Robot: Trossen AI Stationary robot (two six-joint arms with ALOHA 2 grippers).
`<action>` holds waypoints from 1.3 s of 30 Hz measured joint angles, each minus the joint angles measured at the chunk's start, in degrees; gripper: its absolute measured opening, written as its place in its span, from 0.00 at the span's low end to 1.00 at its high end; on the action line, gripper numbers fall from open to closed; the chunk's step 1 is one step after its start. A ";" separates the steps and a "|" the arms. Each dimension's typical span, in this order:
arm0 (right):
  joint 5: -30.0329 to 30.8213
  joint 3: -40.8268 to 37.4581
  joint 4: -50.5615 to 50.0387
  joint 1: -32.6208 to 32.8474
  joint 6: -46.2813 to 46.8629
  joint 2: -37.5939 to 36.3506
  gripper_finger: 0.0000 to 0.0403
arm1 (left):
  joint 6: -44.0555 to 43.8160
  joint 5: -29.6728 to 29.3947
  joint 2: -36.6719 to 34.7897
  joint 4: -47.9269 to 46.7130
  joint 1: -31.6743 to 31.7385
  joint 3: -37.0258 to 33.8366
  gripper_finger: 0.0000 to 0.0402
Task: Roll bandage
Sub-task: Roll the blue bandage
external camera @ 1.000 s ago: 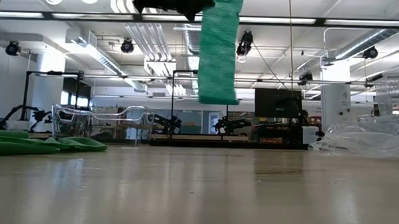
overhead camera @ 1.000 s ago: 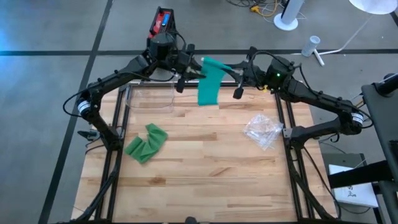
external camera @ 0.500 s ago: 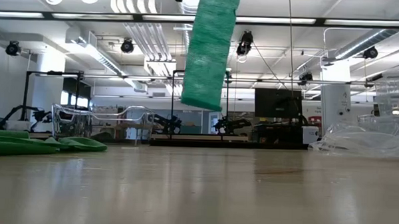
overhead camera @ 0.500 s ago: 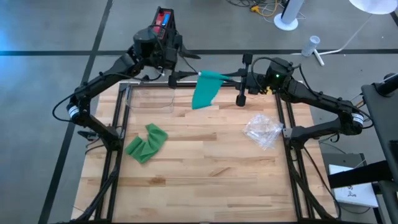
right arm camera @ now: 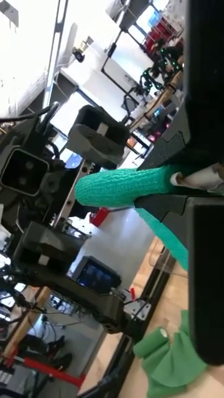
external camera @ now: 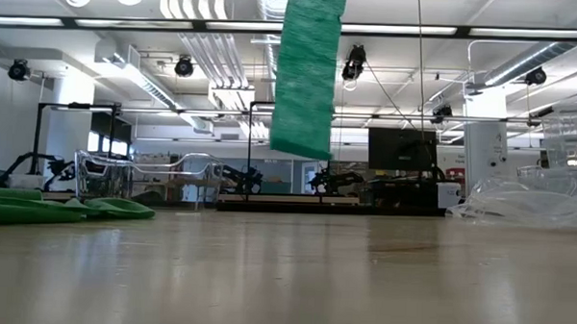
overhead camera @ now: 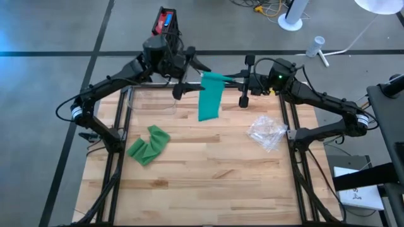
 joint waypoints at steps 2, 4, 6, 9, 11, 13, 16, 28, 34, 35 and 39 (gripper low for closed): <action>0.00 0.00 0.02 0.00 0.58 0.01 0.06 | -0.54 -2.73 0.00 1.20 -0.18 -0.01 0.80; 0.03 0.00 0.22 0.00 1.17 0.02 0.06 | -2.96 -6.09 0.38 2.68 -0.61 0.00 0.78; 0.31 0.00 0.33 0.02 1.14 0.02 0.06 | -7.90 -7.68 0.86 3.64 -0.70 0.00 0.76; 1.58 0.00 0.50 0.00 0.58 0.02 0.06 | -13.06 -7.64 1.67 4.02 -0.79 0.00 0.72; 1.63 0.00 0.98 0.00 -0.18 0.04 0.06 | -15.06 -7.62 1.73 4.03 -0.78 0.00 0.69; 1.67 0.00 1.74 0.02 -1.20 0.04 0.05 | -16.46 -7.60 2.02 4.28 -0.73 0.04 0.65; 1.73 0.00 1.77 0.02 -2.76 0.04 0.05 | -18.91 -5.49 2.36 4.07 -0.71 0.09 0.60; 4.62 0.00 3.52 0.11 -7.49 0.07 0.05 | -33.70 -1.63 3.47 7.24 -0.38 0.13 0.49; 7.75 -0.25 4.20 0.48 -10.28 0.07 0.05 | -38.88 -1.49 4.81 11.61 0.16 0.11 0.54; 8.21 -0.33 4.22 0.51 -10.57 0.07 0.05 | -39.24 -1.50 4.83 11.88 0.21 0.11 0.56; 8.29 -0.57 3.96 0.50 -12.50 0.07 0.05 | -40.19 -1.76 4.90 12.04 0.58 0.25 0.60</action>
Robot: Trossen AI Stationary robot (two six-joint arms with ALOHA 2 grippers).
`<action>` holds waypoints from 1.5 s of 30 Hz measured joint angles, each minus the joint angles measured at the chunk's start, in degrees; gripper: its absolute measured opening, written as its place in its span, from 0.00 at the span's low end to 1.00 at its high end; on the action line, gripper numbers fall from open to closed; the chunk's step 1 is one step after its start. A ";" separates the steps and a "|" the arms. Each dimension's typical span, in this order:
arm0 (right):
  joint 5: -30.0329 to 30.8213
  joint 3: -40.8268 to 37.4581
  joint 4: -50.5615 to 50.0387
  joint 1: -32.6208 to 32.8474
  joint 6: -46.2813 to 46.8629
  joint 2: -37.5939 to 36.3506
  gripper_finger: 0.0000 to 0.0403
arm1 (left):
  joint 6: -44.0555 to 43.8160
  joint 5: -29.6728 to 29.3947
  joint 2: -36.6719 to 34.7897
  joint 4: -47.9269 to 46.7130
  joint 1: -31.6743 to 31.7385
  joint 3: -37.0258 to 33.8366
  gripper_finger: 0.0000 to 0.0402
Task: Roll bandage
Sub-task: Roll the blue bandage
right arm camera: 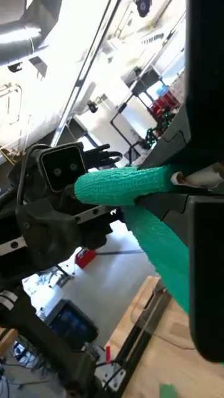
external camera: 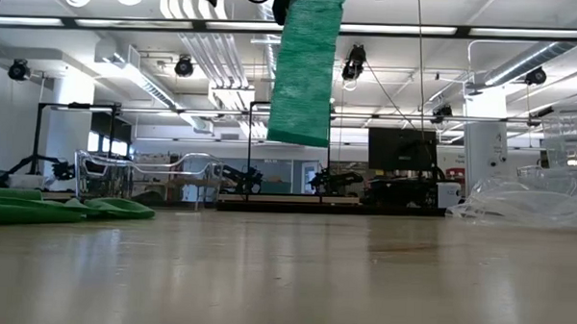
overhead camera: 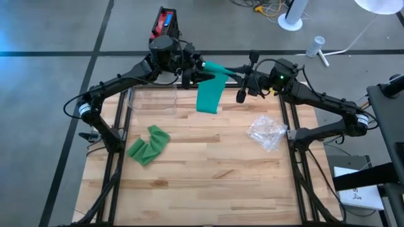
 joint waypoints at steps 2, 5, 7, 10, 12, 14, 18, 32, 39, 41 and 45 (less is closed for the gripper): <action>0.07 0.00 -0.25 0.02 -1.80 0.00 0.05 | -1.29 -0.02 0.00 0.02 0.25 0.10 0.62; 0.48 -0.10 -1.20 0.02 -3.83 0.00 0.05 | -2.60 -0.33 0.00 0.11 0.66 0.15 0.64; 0.77 -0.13 -1.72 0.02 -5.02 0.00 0.05 | -3.41 -0.51 0.00 0.11 0.82 0.15 0.64; 0.93 -0.15 -1.65 0.02 -5.93 0.00 0.05 | -3.53 -1.98 0.00 0.09 0.85 0.17 0.64; 1.14 -0.15 -1.67 0.02 -6.52 0.00 0.05 | -3.54 -3.05 0.00 0.09 0.85 0.17 0.63; 2.50 -0.15 -1.64 0.15 -7.29 0.00 0.05 | -3.53 -3.30 0.00 0.09 0.85 0.17 0.62; 3.70 -0.15 -1.51 0.15 -9.51 0.00 0.05 | -3.53 -3.56 0.00 0.07 0.85 0.17 0.59; 4.83 -0.13 -1.34 0.20 -11.19 0.00 0.06 | -0.65 -3.96 0.00 -0.02 0.85 0.17 0.40; 5.87 -0.01 -1.09 0.20 -0.93 0.00 0.13 | 6.95 -3.64 0.00 1.52 0.83 0.17 0.18; 6.11 0.13 -1.52 0.28 4.09 0.00 0.19 | 8.49 -3.31 0.00 2.01 0.78 0.17 0.12; 4.98 0.15 -3.09 0.58 13.73 -0.43 0.36 | 13.67 -1.31 0.00 2.17 1.32 0.17 0.04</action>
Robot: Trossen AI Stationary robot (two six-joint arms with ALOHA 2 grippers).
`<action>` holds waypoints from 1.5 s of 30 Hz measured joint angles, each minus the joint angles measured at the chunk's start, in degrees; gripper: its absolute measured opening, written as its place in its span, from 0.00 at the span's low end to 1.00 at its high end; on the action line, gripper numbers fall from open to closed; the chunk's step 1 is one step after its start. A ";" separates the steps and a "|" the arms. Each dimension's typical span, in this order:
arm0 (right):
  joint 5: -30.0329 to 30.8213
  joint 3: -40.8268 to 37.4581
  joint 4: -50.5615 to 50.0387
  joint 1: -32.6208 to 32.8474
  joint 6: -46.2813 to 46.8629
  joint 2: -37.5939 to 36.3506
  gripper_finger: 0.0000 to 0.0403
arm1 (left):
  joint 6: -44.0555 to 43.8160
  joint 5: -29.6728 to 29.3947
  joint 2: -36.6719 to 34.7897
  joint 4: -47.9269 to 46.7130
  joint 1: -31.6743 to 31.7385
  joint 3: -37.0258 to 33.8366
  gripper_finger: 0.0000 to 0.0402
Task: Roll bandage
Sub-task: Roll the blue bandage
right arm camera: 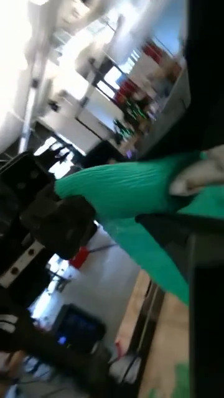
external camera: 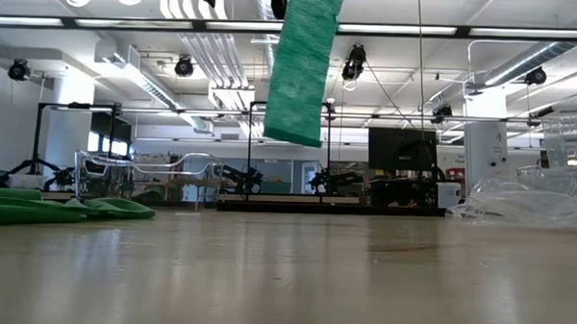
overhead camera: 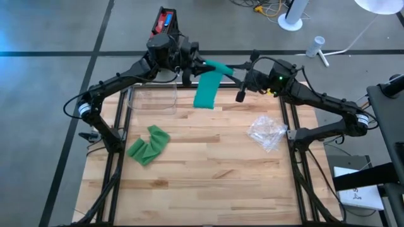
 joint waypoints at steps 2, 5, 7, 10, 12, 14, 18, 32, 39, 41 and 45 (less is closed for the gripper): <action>-2.15 0.22 -1.64 0.01 4.17 -0.53 0.45 | 2.49 2.88 -0.04 0.34 0.58 0.02 0.04; -7.54 1.01 -2.85 0.01 9.77 -1.88 0.58 | 7.22 8.52 -0.11 -0.14 1.37 0.02 0.05; -11.83 1.73 -2.81 0.01 13.41 -2.70 0.65 | 10.25 10.49 -0.11 -0.76 1.64 0.02 0.07; -15.01 2.70 -2.91 -0.06 18.90 -3.16 0.73 | 16.33 11.78 -0.11 -1.52 1.69 0.02 0.07; -14.92 2.97 -2.88 -0.18 20.96 -2.72 0.76 | 20.52 13.57 -0.11 -1.68 1.69 0.02 0.06; -14.77 2.99 -3.36 -0.20 23.37 -1.99 0.77 | 23.91 15.32 -0.11 -1.66 1.69 0.02 0.05; -14.77 2.97 -4.71 -0.31 25.25 -0.46 0.74 | 26.84 17.99 -0.11 -1.61 1.69 0.02 0.06; -15.29 4.50 -4.58 -0.55 24.80 2.90 0.47 | 27.21 20.50 -0.11 -1.65 1.82 0.04 0.07; -15.10 6.92 -7.77 -0.55 19.63 4.71 0.26 | 27.20 18.91 -0.11 -1.71 1.82 0.04 0.07; -14.70 7.73 -8.38 -0.60 18.53 5.13 0.19 | 26.20 17.35 -0.15 -1.63 1.82 0.04 0.10; -14.27 8.34 -9.09 -0.69 16.48 5.48 0.05 | 25.04 15.21 -0.22 -1.52 1.80 0.07 0.18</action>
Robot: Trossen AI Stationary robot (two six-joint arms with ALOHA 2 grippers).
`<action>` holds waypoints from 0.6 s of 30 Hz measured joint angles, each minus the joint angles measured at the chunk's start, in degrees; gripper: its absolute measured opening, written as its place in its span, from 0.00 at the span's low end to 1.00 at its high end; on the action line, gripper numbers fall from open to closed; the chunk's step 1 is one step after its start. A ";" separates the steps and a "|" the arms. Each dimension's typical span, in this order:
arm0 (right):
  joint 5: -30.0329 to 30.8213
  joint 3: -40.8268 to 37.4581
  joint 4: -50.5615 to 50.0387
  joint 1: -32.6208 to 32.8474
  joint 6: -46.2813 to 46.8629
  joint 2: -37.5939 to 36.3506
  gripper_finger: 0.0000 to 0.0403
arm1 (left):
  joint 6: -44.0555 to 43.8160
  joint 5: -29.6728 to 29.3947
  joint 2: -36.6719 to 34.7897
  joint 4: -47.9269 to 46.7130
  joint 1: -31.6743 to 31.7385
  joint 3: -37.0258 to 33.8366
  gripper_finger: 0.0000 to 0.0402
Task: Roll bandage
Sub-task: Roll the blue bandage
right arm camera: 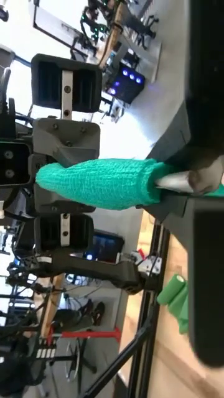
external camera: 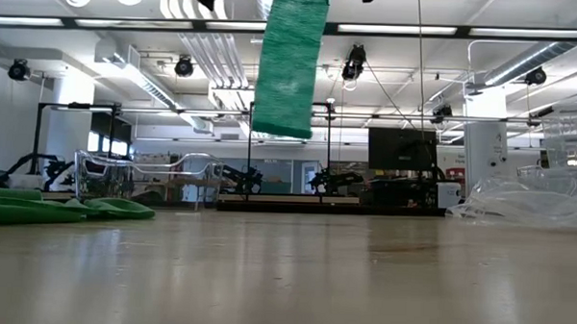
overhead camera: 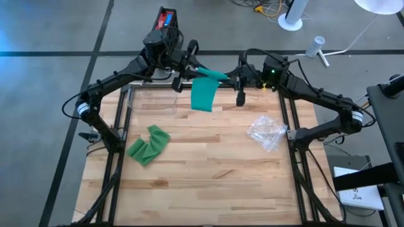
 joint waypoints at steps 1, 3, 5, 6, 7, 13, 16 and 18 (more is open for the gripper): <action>0.07 0.03 0.05 0.01 -0.34 -0.04 0.03 | -0.07 -0.19 0.00 0.02 -0.02 0.00 0.21; 0.13 0.03 0.04 0.02 -0.88 -0.33 0.03 | -0.16 -0.33 -0.02 -0.02 0.00 0.00 0.26; 0.19 0.03 0.00 0.02 -1.07 -0.69 0.04 | -0.18 -0.48 -0.21 -0.20 0.36 0.00 0.31; 0.43 0.03 0.06 0.04 -1.07 -0.86 0.04 | -0.18 -0.49 -0.33 -0.20 0.49 0.00 0.34; 0.86 0.03 0.09 0.04 -1.07 -1.07 0.03 | -0.19 -0.49 -0.52 -0.25 0.76 0.00 0.37; 2.03 -0.05 1.16 0.04 -1.28 -1.18 0.03 | -0.51 -0.83 -0.46 -0.44 1.12 -0.02 0.50; 2.00 -0.05 2.32 0.11 -1.48 -1.06 0.03 | -0.90 -2.76 0.16 -0.62 0.44 -0.11 0.54; 2.14 -0.05 2.40 0.09 -1.13 -0.75 0.03 | -1.05 -3.81 0.36 -0.59 -0.05 -0.11 0.56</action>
